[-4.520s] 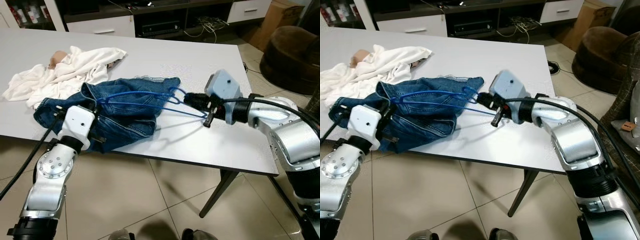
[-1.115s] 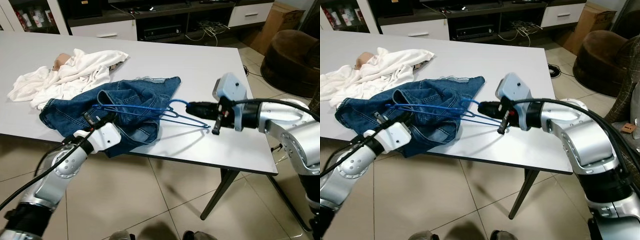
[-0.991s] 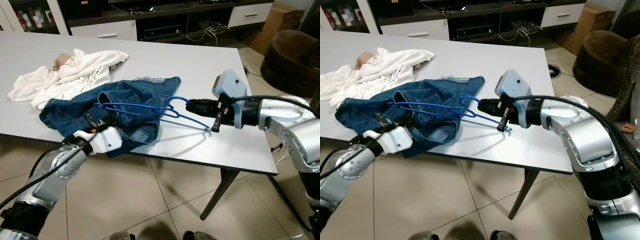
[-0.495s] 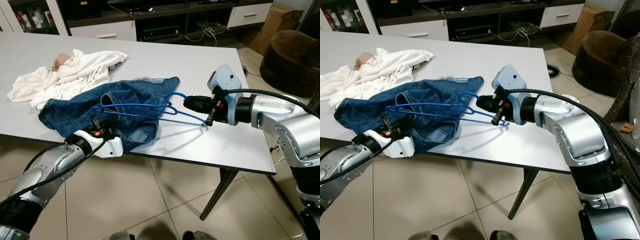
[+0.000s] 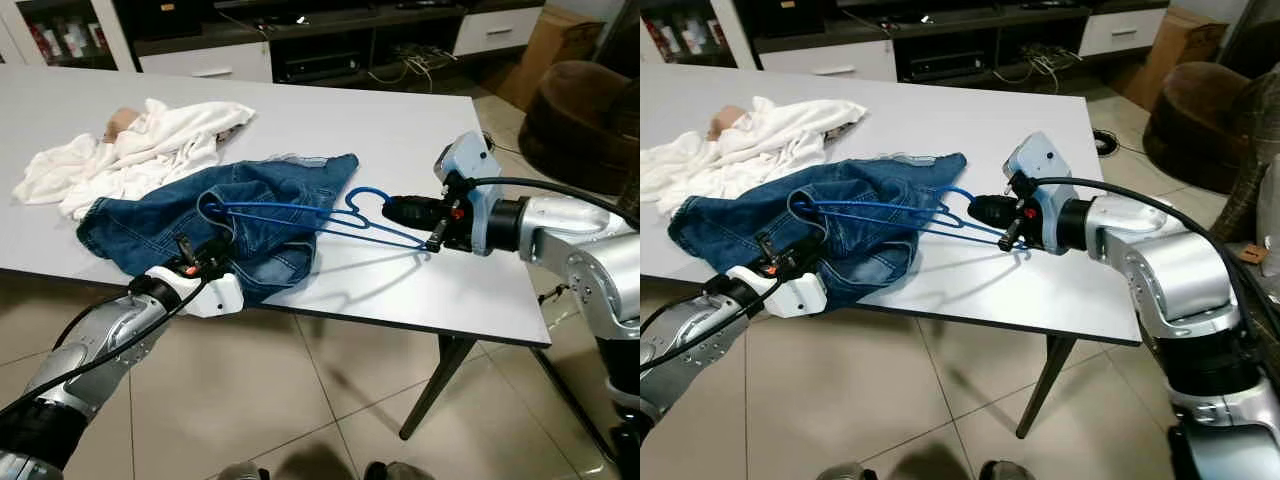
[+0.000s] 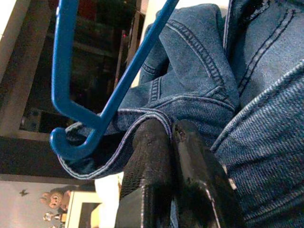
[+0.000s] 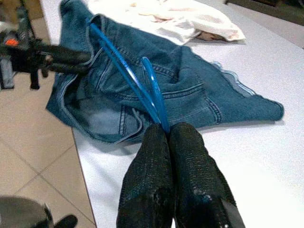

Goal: Hang hanger

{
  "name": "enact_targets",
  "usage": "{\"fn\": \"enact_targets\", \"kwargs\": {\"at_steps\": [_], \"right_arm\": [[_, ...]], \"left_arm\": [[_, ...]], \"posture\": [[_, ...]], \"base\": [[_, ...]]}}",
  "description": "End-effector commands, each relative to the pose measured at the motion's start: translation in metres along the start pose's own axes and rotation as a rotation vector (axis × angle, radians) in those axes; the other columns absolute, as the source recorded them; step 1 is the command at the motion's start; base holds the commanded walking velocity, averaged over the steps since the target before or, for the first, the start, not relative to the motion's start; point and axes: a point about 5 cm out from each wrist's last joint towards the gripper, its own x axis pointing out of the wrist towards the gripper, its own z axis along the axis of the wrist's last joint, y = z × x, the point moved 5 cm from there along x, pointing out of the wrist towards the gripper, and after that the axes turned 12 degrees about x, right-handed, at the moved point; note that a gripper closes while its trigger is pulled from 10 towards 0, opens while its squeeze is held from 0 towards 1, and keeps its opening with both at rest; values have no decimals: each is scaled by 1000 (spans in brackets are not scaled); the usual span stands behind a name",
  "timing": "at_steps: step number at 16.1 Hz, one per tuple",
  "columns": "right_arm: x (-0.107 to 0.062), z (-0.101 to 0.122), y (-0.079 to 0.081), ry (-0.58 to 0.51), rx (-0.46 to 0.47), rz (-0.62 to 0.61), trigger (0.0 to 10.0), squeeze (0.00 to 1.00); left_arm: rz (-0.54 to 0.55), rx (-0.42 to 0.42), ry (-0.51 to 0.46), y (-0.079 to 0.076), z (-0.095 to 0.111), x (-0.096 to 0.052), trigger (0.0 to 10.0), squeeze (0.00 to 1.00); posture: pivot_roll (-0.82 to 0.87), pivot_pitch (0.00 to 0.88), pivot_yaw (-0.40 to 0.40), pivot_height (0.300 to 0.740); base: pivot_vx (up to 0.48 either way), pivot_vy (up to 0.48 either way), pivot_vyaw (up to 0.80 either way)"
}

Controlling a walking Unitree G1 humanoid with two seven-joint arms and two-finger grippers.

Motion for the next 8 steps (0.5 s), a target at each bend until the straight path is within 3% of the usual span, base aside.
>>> {"fn": "enact_targets", "kwargs": {"at_steps": [1, 3, 8], "right_arm": [[-2, 4, -2, -15, 20, -20, 10000, 0], [6, 6, 9, -23, 17, 14, 10000, 0], [19, 9, 15, -34, 55, 9, 10000, 0]], "left_arm": [[17, 10, -10, 6, 1, 3, 0, 0], [20, 26, -19, 8, 3, 6, 0, 0], [10, 98, -38, 13, 6, 7, 0, 0]], "posture": [[-62, 11, 20, 740], [-62, 8, 20, 740], [-49, 9, 17, 740]], "base": [[0, 0, 0], [0, 0, 0], [0, 0, 0]]}}
